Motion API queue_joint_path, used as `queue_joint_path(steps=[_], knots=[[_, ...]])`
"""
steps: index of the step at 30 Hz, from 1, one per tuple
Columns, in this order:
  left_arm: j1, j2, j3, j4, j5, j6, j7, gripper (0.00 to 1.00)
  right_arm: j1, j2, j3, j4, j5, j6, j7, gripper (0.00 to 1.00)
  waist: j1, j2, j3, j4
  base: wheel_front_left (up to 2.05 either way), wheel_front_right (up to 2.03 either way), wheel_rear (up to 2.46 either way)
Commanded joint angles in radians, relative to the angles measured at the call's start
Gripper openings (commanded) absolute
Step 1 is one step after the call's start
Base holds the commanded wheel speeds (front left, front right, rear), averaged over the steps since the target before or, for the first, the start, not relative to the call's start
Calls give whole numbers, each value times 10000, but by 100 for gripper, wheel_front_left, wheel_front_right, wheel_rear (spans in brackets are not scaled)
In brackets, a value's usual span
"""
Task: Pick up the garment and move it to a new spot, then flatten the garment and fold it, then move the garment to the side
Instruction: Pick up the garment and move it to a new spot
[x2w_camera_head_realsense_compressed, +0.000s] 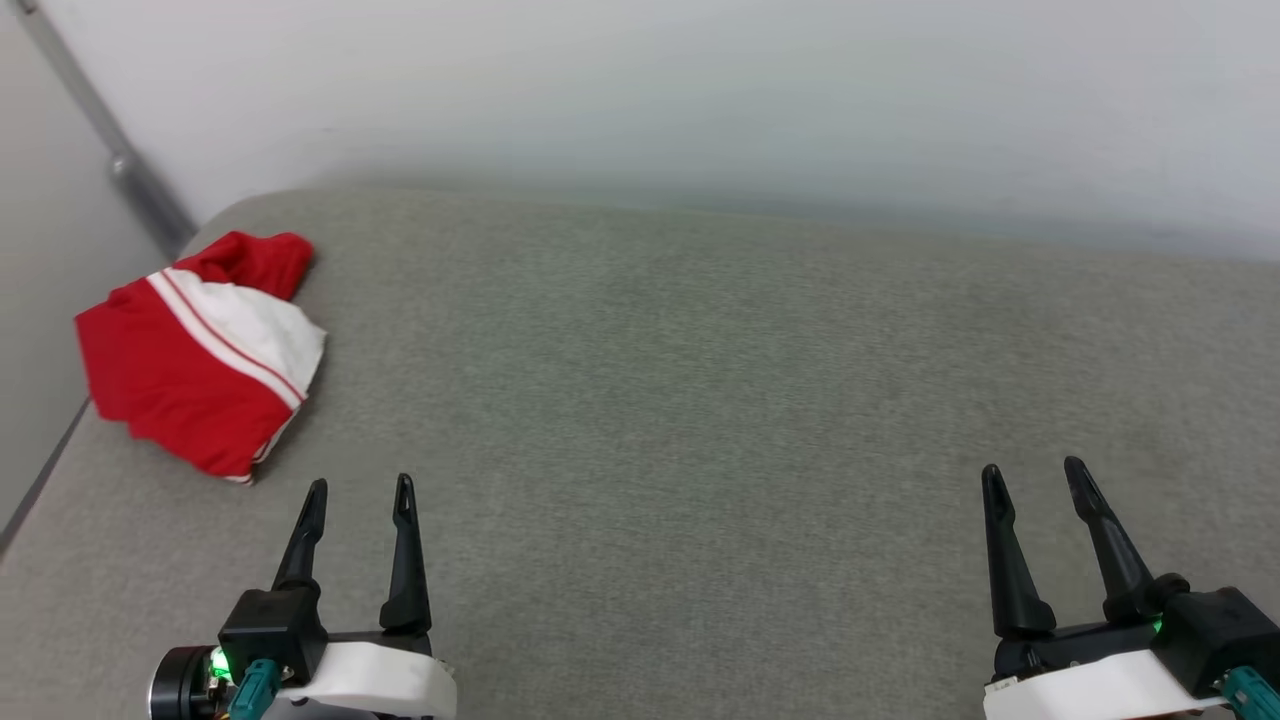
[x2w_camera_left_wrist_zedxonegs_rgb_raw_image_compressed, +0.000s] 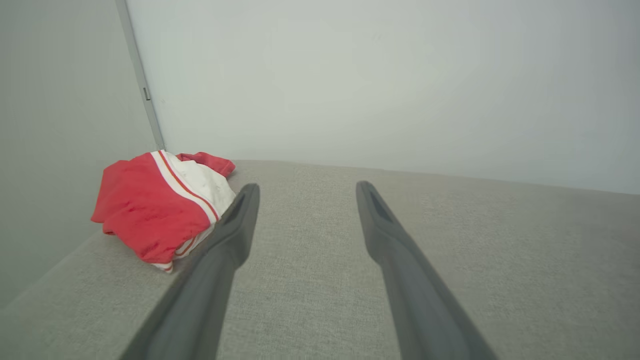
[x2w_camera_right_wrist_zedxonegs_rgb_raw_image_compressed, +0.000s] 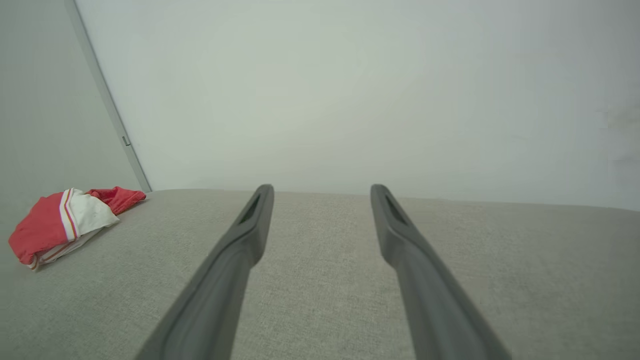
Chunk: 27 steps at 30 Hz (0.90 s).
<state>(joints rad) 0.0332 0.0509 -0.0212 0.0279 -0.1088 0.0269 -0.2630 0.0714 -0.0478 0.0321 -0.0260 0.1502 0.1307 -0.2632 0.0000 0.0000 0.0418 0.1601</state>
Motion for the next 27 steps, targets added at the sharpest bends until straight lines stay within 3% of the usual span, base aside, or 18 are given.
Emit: queue_joint_path(steps=[1, 21, 27], knots=[[-90, -9, 24, 10, -54, 66, -28, 100, 47, -45, 20, -42, -55, 1, -25, 100, 0, 0, 34, 451, 0, 0, 0], [-79, -10, 143, 91, -251, 255, -28, 100, 101, -43, 102, -35, -284, 1, -24, 100, 0, 0, 77, 3113, 0, 0, 0], [63, -10, 315, 54, -299, 275, -28, 100, 33, -43, 248, -21, -326, 1, -24, 100, 0, 0, 140, 3638, 0, 0, 0]])
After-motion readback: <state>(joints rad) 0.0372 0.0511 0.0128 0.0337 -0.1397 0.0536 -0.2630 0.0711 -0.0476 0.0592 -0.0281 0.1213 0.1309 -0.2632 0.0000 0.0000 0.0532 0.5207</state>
